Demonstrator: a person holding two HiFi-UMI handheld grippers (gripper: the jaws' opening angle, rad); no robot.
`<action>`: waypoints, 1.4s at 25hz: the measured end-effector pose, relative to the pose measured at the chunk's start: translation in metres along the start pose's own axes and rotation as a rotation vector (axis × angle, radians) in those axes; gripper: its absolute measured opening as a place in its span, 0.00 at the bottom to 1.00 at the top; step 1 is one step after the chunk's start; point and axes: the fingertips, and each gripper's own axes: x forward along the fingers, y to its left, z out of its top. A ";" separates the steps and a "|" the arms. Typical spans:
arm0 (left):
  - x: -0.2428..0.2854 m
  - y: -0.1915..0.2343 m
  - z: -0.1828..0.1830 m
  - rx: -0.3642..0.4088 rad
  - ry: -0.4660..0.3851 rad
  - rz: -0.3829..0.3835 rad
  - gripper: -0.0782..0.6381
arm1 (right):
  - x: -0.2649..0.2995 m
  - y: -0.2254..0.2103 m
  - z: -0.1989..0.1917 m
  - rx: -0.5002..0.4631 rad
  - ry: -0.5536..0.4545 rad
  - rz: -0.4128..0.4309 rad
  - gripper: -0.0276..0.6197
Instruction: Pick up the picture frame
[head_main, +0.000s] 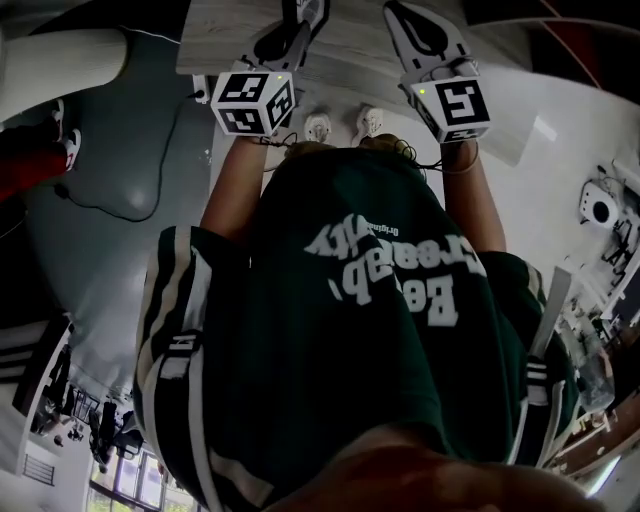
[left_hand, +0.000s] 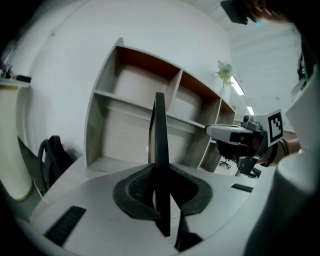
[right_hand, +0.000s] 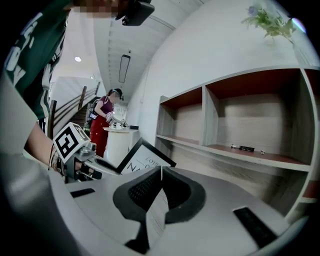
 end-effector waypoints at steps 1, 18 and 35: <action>-0.001 -0.004 0.011 0.038 -0.015 0.010 0.21 | -0.001 -0.003 0.005 -0.003 -0.006 -0.004 0.09; -0.065 -0.054 0.151 0.382 -0.338 0.046 0.21 | -0.055 -0.023 0.090 -0.058 -0.184 -0.212 0.09; -0.089 -0.127 0.159 0.445 -0.421 -0.011 0.20 | -0.134 -0.026 0.102 -0.031 -0.272 -0.300 0.09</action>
